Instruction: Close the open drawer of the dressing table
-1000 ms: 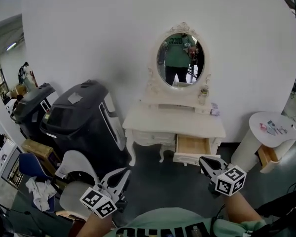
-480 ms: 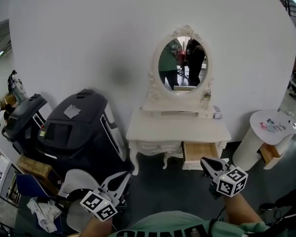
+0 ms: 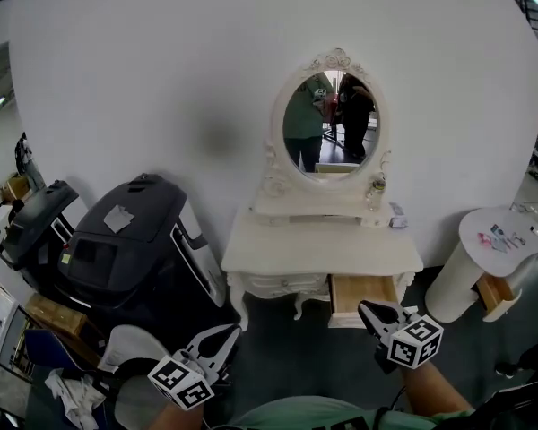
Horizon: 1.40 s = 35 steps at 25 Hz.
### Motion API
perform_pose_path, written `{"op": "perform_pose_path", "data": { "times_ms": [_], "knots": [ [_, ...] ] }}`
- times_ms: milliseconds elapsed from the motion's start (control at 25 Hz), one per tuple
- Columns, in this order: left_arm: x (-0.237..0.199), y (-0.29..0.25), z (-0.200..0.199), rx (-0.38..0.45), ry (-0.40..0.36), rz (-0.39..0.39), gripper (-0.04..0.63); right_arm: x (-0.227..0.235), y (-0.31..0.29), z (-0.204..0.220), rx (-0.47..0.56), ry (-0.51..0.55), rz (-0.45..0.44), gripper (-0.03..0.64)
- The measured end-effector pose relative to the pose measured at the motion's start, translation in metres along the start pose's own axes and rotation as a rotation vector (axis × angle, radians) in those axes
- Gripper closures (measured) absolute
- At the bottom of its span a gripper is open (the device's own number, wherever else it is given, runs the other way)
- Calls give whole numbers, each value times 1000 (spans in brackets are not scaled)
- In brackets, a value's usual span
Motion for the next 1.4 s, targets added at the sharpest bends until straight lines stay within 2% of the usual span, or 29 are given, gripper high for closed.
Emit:
{"op": "perform_pose_path", "data": {
  "times_ms": [320,520,880,1120,1400],
  "knots": [
    [10,-102,3,24,-40,-71,592,114,-25,-34,23,34,-80,606],
    [17,-163,9,28,-44,-76,592,168,-34,-48,28,49,-119,606],
    [4,-229,15,-2,-44,-63,592,236,-41,-39,9,3,-88,606],
    [-36,-258,17,-13,-23,12,592,251,-62,-35,4,-19,-13,606],
    [-131,-291,0,-25,-8,179,592,243,-111,-51,33,-17,146,606]
  ]
}}
Point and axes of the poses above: the fingertips, and each gripper's own axes: y backward along the fingers, x to its right, z out of its underside, the point moved 7 cm from there along y, backward along the fingers, and after that the axes turned 1 degree about -y, right-handed, at the moved point
